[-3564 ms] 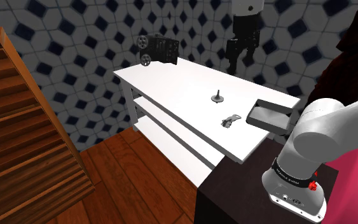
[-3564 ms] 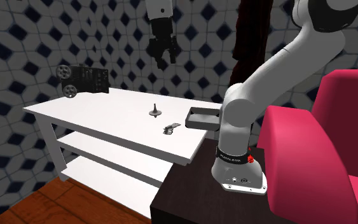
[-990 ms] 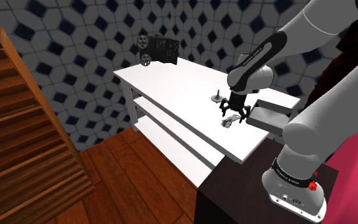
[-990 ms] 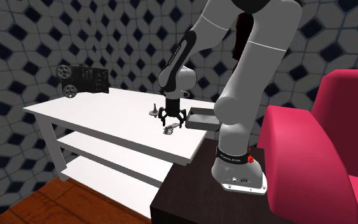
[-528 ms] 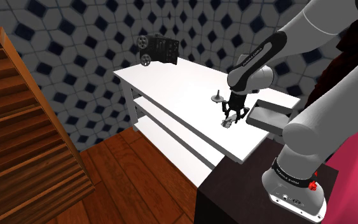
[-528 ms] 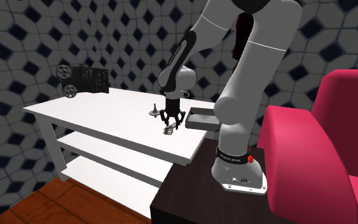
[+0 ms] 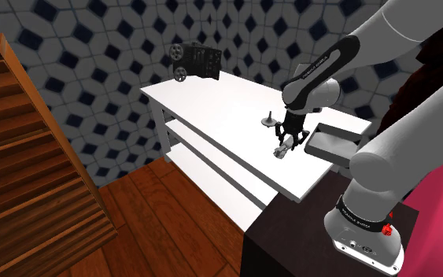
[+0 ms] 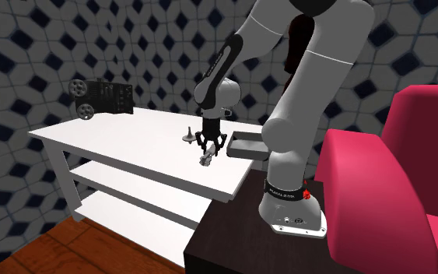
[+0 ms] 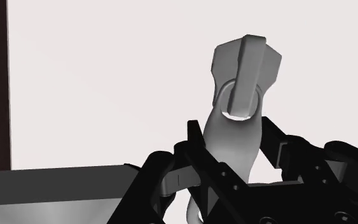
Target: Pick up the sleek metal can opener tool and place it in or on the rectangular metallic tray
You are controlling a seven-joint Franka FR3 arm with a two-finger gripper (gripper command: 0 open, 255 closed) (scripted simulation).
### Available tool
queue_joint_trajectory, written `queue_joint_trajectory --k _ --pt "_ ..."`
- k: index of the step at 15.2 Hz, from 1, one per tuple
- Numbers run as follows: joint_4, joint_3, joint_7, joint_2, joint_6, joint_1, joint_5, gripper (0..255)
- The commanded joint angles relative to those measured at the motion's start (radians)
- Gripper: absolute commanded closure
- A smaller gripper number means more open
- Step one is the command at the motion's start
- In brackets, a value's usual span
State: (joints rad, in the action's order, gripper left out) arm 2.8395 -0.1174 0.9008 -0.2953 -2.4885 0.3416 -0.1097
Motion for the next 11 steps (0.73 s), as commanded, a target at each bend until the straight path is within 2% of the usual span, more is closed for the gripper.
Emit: queue_joint_trajectory --k 1,11 --pt "-0.006 0.003 0.008 -0.027 0.033 0.004 0.008 255" --pt "-0.057 0.015 0.040 -0.162 0.217 0.021 0.037 255"
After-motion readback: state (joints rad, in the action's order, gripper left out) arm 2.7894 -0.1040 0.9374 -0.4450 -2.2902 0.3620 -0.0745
